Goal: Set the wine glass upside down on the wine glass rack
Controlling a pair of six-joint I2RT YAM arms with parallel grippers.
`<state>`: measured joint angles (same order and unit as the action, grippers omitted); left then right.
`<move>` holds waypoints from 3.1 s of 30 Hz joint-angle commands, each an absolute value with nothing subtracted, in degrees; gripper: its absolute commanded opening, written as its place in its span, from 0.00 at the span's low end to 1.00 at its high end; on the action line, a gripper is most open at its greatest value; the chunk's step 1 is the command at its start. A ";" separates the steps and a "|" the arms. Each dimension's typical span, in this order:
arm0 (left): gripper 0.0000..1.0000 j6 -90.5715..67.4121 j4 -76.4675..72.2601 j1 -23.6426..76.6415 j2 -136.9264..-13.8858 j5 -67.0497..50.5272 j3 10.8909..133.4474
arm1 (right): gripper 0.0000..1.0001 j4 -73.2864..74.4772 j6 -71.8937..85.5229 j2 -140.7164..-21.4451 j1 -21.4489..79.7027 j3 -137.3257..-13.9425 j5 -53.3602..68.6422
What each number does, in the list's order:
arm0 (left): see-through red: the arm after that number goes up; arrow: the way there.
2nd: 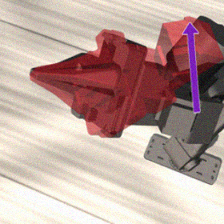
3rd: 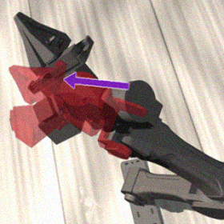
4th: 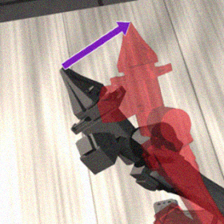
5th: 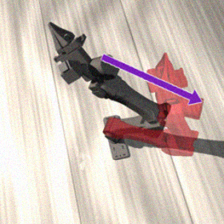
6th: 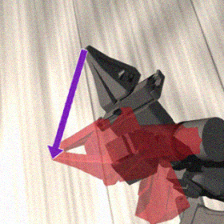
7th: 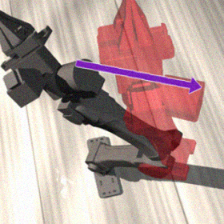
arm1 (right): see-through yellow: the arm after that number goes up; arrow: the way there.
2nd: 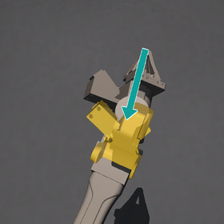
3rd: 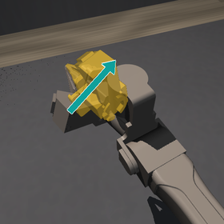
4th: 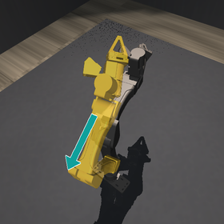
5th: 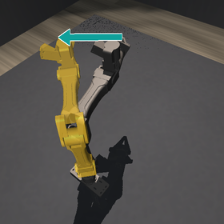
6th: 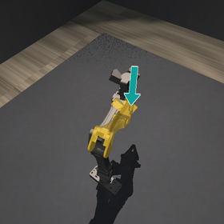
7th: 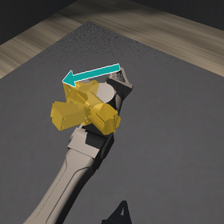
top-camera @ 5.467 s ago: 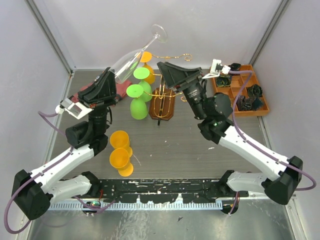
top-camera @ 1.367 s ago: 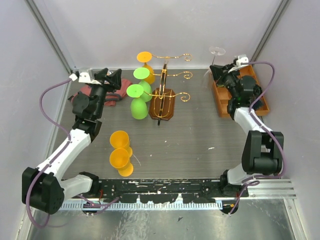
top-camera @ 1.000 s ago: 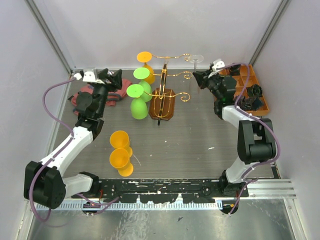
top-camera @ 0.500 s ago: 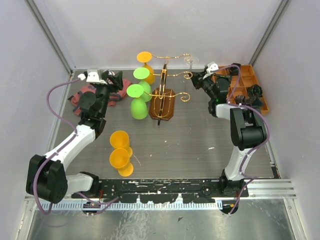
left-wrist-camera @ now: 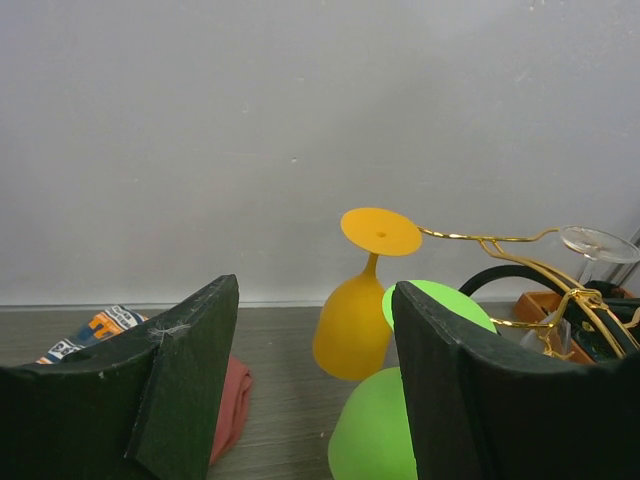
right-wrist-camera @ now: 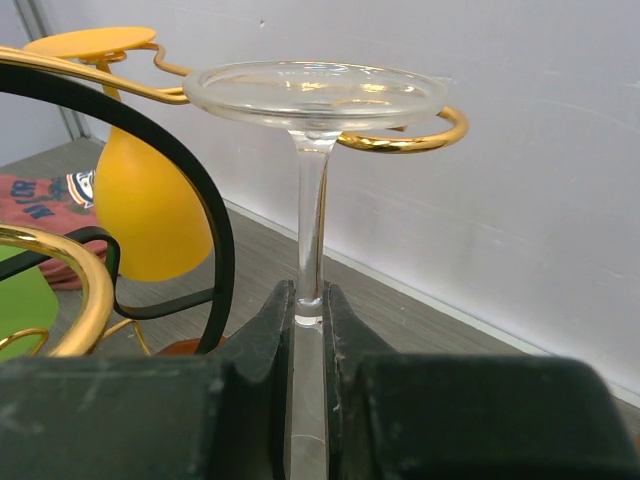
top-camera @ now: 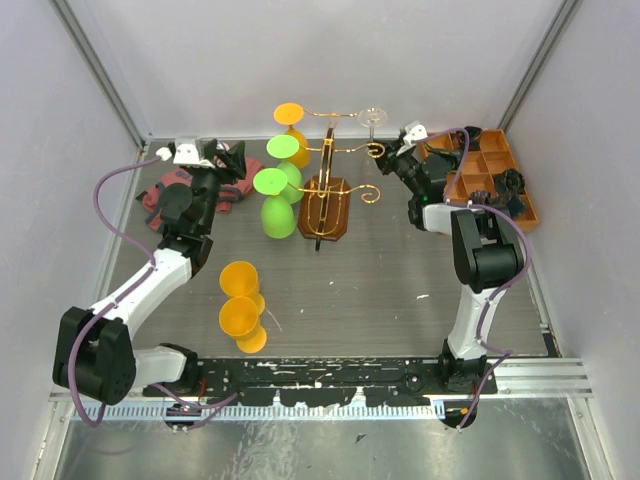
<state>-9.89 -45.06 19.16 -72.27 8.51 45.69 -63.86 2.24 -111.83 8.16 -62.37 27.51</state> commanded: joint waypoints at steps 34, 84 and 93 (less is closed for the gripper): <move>0.68 -9.08 -50.06 18.90 -75.83 7.79 43.68 | 0.01 -71.75 4.85 -118.62 10.89 -71.90 32.89; 0.68 -9.52 -48.60 18.92 -75.18 5.95 44.38 | 0.01 -70.86 8.04 -120.64 9.32 -76.63 20.73; 0.68 -10.08 -48.47 18.90 -74.95 5.71 44.04 | 0.01 -73.11 8.25 -118.39 8.71 -71.36 15.48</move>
